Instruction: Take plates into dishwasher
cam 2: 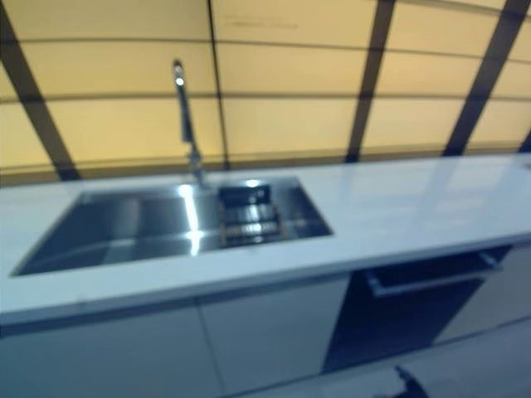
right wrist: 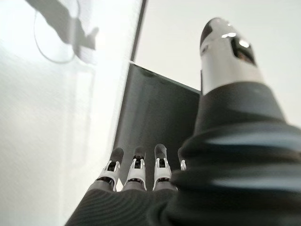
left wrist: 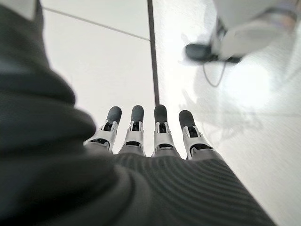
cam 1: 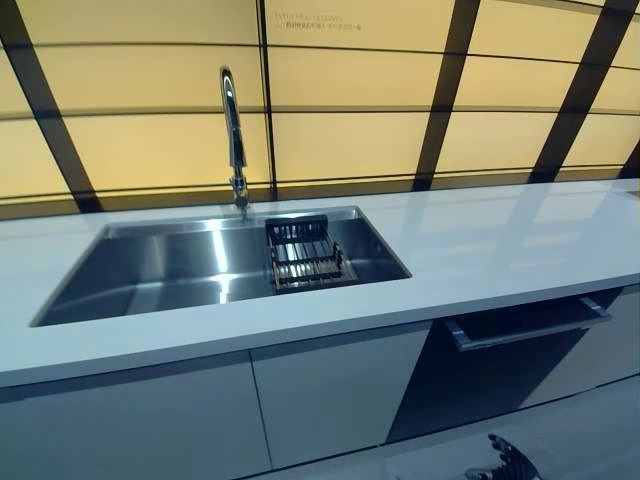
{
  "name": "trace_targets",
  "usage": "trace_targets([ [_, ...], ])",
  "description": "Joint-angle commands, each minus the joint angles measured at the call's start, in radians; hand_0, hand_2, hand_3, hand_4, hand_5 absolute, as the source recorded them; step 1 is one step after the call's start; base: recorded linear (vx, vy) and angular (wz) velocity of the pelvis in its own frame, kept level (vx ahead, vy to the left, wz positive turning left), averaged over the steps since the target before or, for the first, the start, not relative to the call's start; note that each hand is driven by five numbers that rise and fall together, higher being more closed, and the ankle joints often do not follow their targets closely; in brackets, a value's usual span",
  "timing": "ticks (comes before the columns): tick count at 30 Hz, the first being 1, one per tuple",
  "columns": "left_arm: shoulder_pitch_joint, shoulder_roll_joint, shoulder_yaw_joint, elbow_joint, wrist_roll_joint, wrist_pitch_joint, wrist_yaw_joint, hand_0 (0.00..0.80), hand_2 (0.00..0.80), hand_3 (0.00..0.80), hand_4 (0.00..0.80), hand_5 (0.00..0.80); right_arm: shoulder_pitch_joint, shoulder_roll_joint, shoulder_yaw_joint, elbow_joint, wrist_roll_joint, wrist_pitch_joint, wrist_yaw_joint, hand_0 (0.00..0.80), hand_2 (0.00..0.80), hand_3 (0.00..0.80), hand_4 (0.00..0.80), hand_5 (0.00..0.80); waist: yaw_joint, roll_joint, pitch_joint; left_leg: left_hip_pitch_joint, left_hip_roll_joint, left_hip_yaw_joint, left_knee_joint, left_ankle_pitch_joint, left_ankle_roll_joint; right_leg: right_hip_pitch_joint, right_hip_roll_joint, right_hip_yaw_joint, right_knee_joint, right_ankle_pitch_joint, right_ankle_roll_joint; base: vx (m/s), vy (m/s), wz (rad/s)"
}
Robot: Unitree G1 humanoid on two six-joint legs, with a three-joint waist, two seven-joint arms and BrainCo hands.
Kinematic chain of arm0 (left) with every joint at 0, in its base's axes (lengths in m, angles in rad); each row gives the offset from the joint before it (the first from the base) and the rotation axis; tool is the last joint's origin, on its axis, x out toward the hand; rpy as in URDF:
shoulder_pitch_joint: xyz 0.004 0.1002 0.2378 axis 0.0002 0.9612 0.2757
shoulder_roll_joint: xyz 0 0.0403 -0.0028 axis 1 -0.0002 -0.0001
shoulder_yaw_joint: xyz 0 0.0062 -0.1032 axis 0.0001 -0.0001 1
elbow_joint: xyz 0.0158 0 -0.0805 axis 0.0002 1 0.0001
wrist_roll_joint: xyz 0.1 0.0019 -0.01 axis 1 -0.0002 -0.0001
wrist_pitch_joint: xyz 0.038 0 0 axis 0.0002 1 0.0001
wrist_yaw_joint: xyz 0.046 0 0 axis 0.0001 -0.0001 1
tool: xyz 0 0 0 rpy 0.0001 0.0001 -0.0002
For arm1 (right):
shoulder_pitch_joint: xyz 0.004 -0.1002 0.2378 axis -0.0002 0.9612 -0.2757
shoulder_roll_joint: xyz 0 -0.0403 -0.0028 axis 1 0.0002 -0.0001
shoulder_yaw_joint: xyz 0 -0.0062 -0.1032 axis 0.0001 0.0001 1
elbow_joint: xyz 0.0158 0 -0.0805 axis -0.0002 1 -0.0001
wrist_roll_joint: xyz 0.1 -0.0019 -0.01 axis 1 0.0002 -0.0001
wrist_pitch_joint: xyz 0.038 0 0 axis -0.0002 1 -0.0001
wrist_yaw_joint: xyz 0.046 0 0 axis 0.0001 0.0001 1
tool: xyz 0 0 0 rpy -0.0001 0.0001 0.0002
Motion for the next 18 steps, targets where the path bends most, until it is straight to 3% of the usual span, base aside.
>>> trace_targets([
  [1,-0.033,0.024,0.027,-0.012,0.028,0.000,-0.010,0.000,0.000,0.000,0.000,0.000,-0.067,0.007,-0.043,0.009,0.004,-0.052,-0.035,0.000,0.000,0.000,0.000,0.000,0.006,-0.065,-0.013,-0.054,-0.040,-0.019,0.111,0.108,-0.033,0.083,-0.015,-0.014,-0.136,0.081,-0.039,-0.277,-0.013,0.27],
  [3,-0.022,0.025,0.034,0.019,0.050,-0.008,-0.009,0.000,0.000,0.000,0.000,0.000,-0.060,0.022,-0.059,0.067,0.021,-0.073,-0.050,0.000,0.000,0.000,0.000,0.000,-0.012,-0.072,-0.032,-0.011,-0.066,-0.018,0.183,0.070,-0.023,0.064,-0.027,-0.009,-0.160,0.112,-0.036,-0.253,0.037,0.52],
  [7,-0.025,0.033,0.043,0.026,0.068,-0.018,-0.023,0.000,0.000,0.000,0.000,0.000,-0.042,0.040,-0.077,0.098,0.024,-0.078,-0.063,0.000,0.000,0.000,0.000,0.000,-0.049,-0.068,-0.051,0.059,-0.079,0.014,0.219,0.040,-0.020,0.037,-0.032,-0.005,-0.184,0.142,-0.029,-0.238,0.143,0.40],
  [10,-0.031,0.030,0.034,0.006,0.076,-0.020,-0.041,0.000,0.000,0.000,0.000,0.000,-0.033,0.037,-0.095,0.105,0.035,-0.072,-0.069,0.000,0.000,0.000,0.000,0.000,-0.066,-0.065,-0.060,0.082,-0.104,0.001,0.269,0.025,-0.027,0.023,-0.040,-0.001,-0.204,0.174,-0.023,-0.217,0.241,0.82],
  [12,-0.031,0.028,0.028,0.002,0.072,-0.030,-0.050,0.000,0.000,0.000,0.000,0.000,-0.030,0.034,-0.103,0.103,0.035,-0.066,-0.068,0.000,0.000,0.000,0.000,0.000,-0.072,-0.060,-0.065,0.099,-0.114,-0.017,0.252,0.013,-0.026,0.012,-0.041,0.003,-0.207,0.187,-0.016,-0.201,0.318,0.69],
  [14,-0.039,0.026,0.005,0.002,0.070,-0.051,-0.059,0.000,0.000,0.000,0.000,0.000,-0.033,0.033,-0.115,0.127,0.033,-0.057,-0.045,0.000,0.000,0.000,0.000,0.000,-0.094,-0.050,-0.077,0.196,-0.100,0.021,0.089,-0.075,0.000,-0.040,-0.061,-0.005,-0.200,0.219,0.014,-0.193,0.406,0.04],
  [15,-0.040,0.026,0.003,0.002,0.069,-0.053,-0.060,0.000,0.000,0.000,0.000,0.000,-0.033,0.033,-0.115,0.129,0.032,-0.058,-0.044,0.000,0.000,0.000,0.000,0.000,-0.094,-0.049,-0.077,0.200,-0.099,0.023,0.081,-0.077,0.001,-0.041,-0.062,-0.004,-0.200,0.220,0.016,-0.208,0.399,-0.19],
  [16,-0.054,0.029,-0.015,-0.008,0.077,-0.054,-0.058,0.000,0.000,0.000,0.000,0.000,-0.035,0.046,-0.110,0.160,0.049,-0.070,-0.045,0.000,0.000,0.000,0.000,0.000,-0.096,-0.053,-0.075,0.219,-0.106,0.030,0.023,-0.113,0.021,-0.075,-0.078,-0.010,-0.196,0.249,0.041,-0.136,0.238,-0.09],
  [18,-0.065,0.036,-0.023,-0.025,0.088,-0.056,-0.061,0.000,0.000,0.000,0.000,0.000,-0.035,0.059,-0.111,0.167,0.059,-0.059,-0.026,0.000,0.000,0.000,0.000,0.000,-0.094,-0.060,-0.068,0.231,-0.115,0.024,-0.023,-0.108,0.032,-0.113,-0.089,-0.015,-0.197,0.288,0.071,-0.209,0.299,0.20],
])
